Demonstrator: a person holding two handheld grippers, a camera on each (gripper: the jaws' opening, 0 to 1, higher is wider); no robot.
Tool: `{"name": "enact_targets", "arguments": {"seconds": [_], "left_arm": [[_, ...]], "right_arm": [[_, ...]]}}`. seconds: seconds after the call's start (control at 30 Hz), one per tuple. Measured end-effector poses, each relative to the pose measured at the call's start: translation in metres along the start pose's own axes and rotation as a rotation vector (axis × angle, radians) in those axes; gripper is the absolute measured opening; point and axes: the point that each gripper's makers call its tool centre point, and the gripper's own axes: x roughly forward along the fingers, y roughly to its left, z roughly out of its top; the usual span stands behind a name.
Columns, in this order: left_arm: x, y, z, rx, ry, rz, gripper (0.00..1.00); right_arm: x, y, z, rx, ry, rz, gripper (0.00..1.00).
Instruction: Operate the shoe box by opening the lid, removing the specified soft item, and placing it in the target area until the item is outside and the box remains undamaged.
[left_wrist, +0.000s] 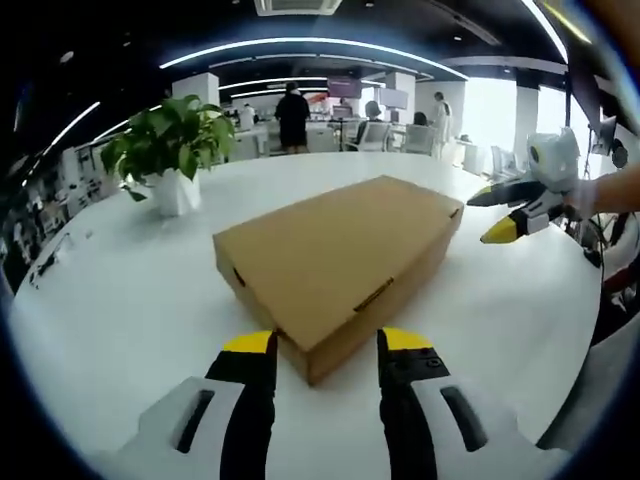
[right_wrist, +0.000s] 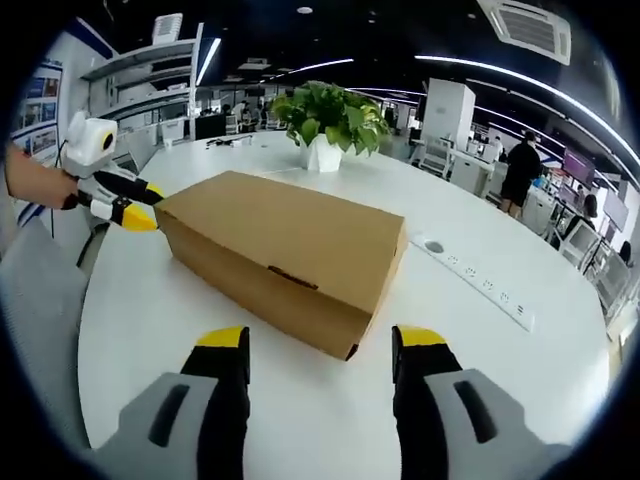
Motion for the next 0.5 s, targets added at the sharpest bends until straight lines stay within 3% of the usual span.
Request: {"name": "enact_targets", "arguments": {"seconds": [0.5], "left_arm": [[0.006, 0.006, 0.0, -0.047, 0.007, 0.046, 0.39]], "right_arm": [[0.028, -0.005, 0.011, -0.023, 0.023, 0.044, 0.48]]}}
